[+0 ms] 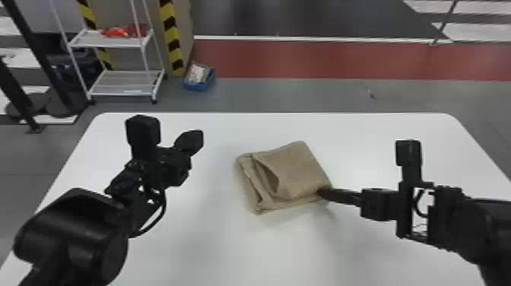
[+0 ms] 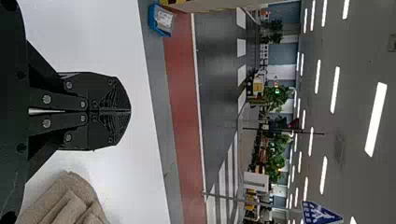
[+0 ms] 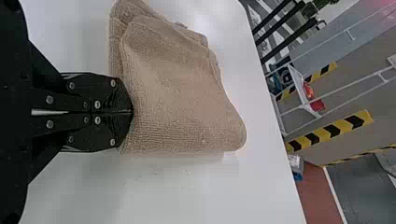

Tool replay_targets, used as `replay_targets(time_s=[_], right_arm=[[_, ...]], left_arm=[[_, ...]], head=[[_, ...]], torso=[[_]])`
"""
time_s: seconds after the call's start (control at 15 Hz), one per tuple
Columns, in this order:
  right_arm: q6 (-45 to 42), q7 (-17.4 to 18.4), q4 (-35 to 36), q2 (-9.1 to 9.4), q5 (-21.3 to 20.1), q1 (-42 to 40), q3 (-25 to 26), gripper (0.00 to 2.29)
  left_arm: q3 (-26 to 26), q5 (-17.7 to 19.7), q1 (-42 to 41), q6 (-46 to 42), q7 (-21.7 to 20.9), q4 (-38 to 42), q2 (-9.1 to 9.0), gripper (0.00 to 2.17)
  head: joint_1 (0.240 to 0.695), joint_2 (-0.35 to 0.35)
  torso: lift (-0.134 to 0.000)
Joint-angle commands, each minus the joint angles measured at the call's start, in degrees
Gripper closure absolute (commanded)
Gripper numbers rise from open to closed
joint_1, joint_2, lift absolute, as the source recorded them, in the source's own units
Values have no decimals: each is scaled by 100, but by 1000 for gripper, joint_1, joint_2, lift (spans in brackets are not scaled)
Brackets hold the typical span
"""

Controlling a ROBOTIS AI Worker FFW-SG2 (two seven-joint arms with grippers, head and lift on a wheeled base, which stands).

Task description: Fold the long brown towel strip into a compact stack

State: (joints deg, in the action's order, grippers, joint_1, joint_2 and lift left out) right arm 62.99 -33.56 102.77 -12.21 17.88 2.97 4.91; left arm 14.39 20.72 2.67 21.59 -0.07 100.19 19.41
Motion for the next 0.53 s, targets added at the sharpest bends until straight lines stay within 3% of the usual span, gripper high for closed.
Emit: replay_targets(time_s=[0.0, 0.27, 0.47], right_arm=[[-133, 113, -574, 52, -74, 520, -139, 2020], [-976, 254, -1365, 88, -153, 1223, -332, 2017], [-1785, 43, -1286, 79, 102, 731, -7, 2017]], left_arm=[[37, -6, -29, 17, -19, 26, 2, 1690], [20, 11, -20, 70, -46, 0, -7, 1690], [81, -6, -20, 70, -54, -44, -7, 1690]], head=[[695, -10], [695, -15], [695, -15]], torso=[[-125], [-125], [-125]])
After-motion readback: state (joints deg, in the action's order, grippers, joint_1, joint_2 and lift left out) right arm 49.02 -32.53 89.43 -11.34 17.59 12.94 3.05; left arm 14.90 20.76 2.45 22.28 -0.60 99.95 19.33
